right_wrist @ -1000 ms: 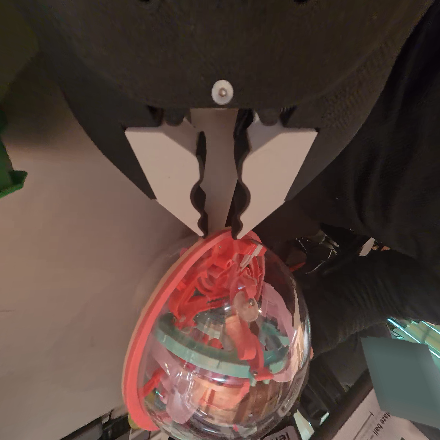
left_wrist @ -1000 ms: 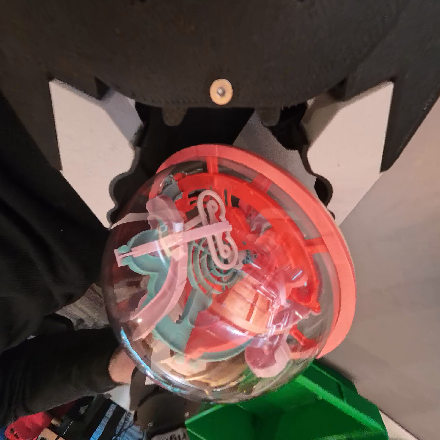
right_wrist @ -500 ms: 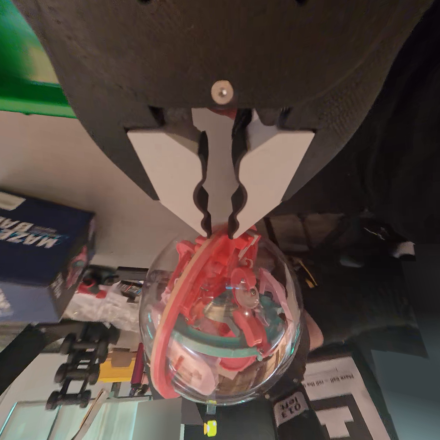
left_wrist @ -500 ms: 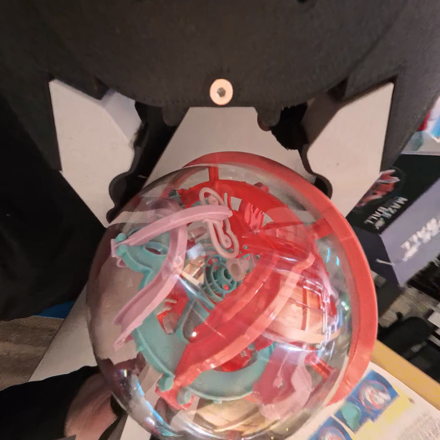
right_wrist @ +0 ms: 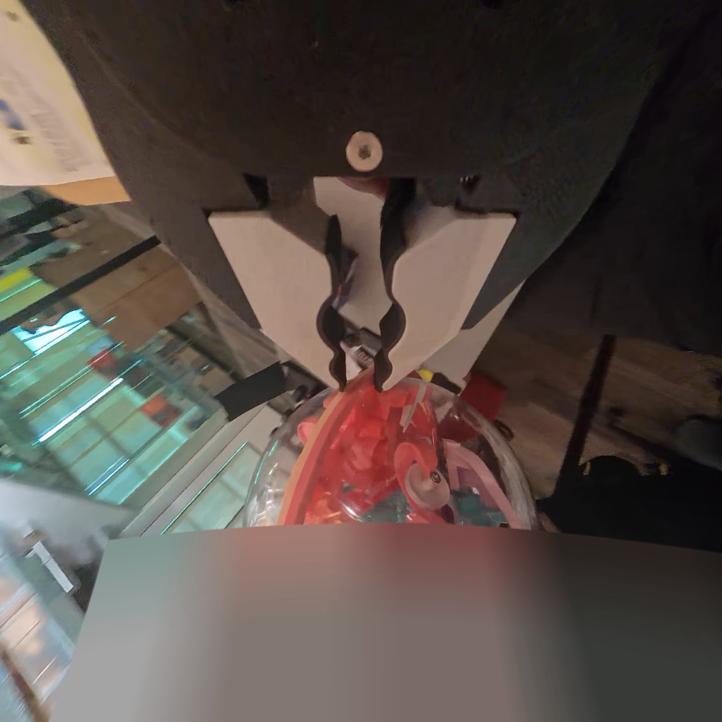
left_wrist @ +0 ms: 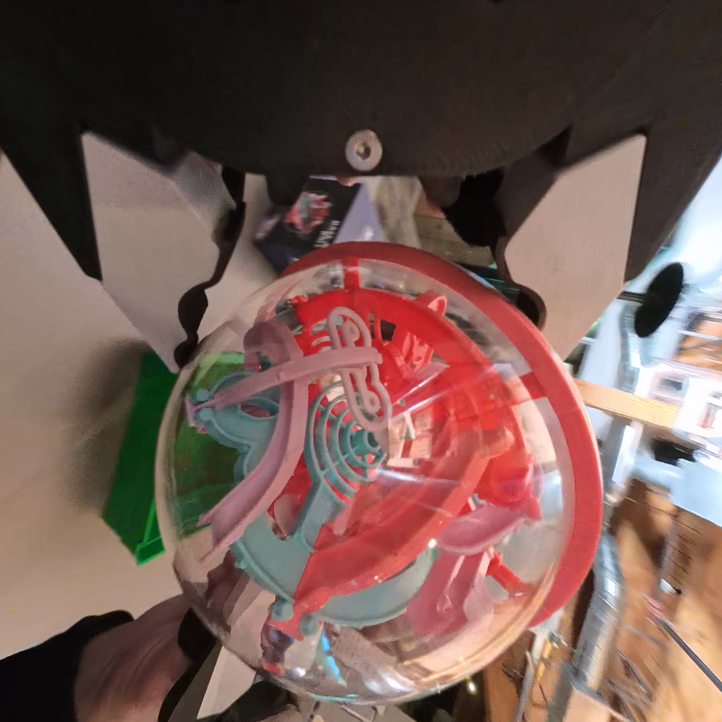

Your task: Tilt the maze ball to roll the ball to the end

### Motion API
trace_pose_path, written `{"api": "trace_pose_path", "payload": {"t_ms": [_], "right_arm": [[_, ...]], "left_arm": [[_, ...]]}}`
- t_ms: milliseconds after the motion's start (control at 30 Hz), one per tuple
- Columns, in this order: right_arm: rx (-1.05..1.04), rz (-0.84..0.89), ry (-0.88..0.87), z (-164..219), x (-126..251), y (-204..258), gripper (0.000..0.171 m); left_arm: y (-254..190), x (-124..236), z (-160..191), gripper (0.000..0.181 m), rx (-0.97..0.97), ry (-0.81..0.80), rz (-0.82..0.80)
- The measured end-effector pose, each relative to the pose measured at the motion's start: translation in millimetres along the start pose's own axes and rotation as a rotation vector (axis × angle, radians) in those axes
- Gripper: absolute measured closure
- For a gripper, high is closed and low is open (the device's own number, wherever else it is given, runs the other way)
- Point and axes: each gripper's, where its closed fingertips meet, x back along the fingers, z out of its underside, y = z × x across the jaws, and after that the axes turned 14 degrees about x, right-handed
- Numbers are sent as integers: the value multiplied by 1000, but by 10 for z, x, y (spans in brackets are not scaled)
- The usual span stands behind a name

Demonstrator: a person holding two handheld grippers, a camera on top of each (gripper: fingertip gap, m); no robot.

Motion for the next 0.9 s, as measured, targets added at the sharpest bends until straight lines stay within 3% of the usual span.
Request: {"api": "trace_pose_path", "payload": {"t_ms": [167, 367, 500, 700, 900], "right_arm": [[105, 78, -52, -438, 177, -273, 160], [186, 156, -64, -767, 373, -411, 160], [223, 176, -21, -830, 409, -476, 160], [156, 146, -71, -902, 376, -555, 163], [207, 141, -75, -1338, 535, -542, 163]], "left_arm": [[200, 161, -679, 23, -168, -70, -57], [238, 266, -1116, 24, -280, -133, -125], [305, 266, -1137, 24, -268, -130, -166], [491, 140, -836, 24, -135, -160, -198], [446, 410, -1263, 24, -169, -260, -237]]}}
